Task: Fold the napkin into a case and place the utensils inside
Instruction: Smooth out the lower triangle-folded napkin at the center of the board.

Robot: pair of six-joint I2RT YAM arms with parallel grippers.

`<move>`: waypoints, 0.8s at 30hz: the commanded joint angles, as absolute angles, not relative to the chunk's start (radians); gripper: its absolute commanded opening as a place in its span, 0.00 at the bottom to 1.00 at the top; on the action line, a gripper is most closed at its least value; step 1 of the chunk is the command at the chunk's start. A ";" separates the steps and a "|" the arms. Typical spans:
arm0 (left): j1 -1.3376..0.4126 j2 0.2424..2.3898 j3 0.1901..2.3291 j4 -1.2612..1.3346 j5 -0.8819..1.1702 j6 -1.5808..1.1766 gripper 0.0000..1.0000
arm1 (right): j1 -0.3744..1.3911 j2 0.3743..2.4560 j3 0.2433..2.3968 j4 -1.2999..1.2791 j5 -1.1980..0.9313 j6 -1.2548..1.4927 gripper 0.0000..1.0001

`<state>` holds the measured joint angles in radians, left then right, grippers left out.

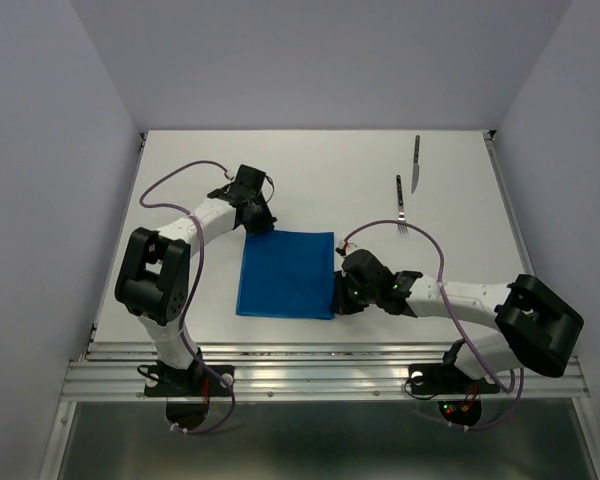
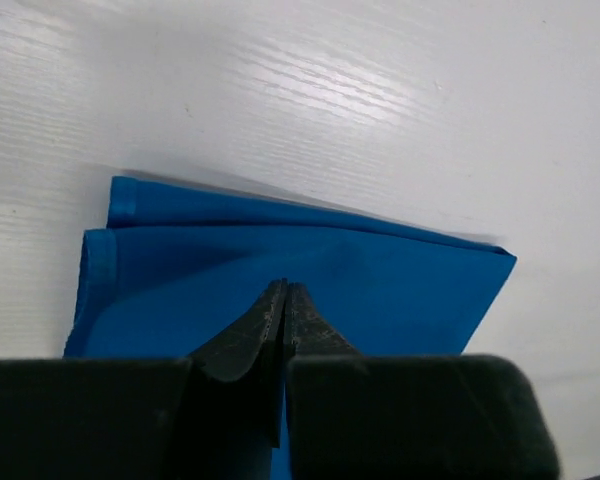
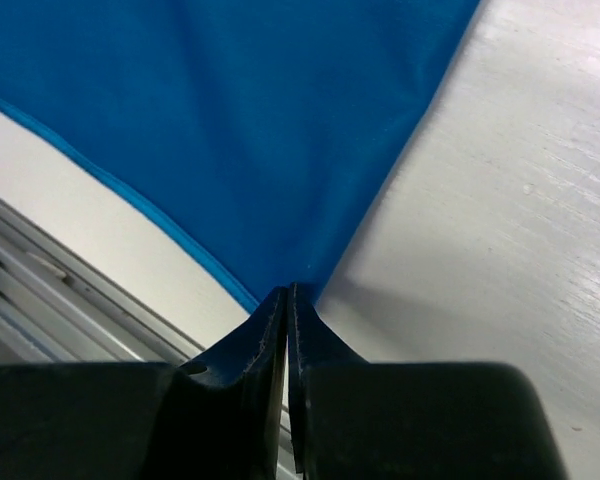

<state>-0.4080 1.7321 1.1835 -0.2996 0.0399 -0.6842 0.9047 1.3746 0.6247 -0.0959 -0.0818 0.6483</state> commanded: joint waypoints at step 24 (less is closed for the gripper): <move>-0.374 1.769 1.239 -0.295 0.011 -0.634 0.09 | 0.963 1.334 0.632 -0.123 0.014 0.693 0.06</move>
<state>-0.3904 1.8412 1.1995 -0.2737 0.0292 -0.6518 0.9451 1.3098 0.6216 -0.1490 0.0181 0.6853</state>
